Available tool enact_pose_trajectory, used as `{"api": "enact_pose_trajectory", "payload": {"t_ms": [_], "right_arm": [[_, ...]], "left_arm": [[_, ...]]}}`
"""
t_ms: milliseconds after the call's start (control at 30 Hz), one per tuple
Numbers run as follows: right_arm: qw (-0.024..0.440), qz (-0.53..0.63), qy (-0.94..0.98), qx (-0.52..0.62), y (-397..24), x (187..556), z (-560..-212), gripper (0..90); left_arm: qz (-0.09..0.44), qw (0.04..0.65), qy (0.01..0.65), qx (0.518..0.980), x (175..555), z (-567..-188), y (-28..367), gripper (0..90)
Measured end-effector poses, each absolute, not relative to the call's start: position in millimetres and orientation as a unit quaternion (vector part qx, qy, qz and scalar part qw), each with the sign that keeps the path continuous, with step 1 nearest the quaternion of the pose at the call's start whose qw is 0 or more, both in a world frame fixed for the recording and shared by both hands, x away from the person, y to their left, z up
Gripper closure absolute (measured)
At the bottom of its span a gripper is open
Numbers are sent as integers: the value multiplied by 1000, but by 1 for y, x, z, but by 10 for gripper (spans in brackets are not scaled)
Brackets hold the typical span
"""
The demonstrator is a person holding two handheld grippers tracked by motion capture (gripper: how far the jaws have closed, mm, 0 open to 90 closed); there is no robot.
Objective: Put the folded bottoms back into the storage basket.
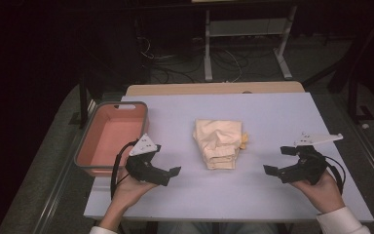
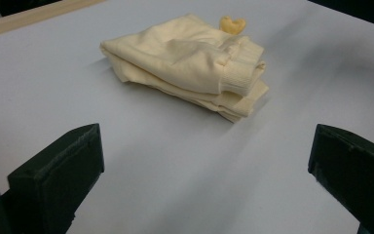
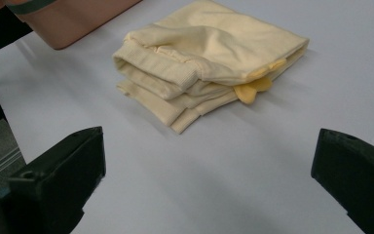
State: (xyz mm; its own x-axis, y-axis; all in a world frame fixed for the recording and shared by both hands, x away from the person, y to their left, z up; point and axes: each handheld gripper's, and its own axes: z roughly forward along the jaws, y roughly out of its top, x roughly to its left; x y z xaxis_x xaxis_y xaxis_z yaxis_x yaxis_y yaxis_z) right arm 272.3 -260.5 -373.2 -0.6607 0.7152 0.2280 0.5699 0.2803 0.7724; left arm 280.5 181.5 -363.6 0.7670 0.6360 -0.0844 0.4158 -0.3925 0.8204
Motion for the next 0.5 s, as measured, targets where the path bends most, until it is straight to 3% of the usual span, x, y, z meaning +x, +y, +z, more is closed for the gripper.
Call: {"api": "enact_pose_trajectory", "payload": {"t_ms": [500], "right_arm": [[79,448,800,390,-248,291,-362,0]], "left_arm": [[112,459,322,820,302,-352,171,0]]}}
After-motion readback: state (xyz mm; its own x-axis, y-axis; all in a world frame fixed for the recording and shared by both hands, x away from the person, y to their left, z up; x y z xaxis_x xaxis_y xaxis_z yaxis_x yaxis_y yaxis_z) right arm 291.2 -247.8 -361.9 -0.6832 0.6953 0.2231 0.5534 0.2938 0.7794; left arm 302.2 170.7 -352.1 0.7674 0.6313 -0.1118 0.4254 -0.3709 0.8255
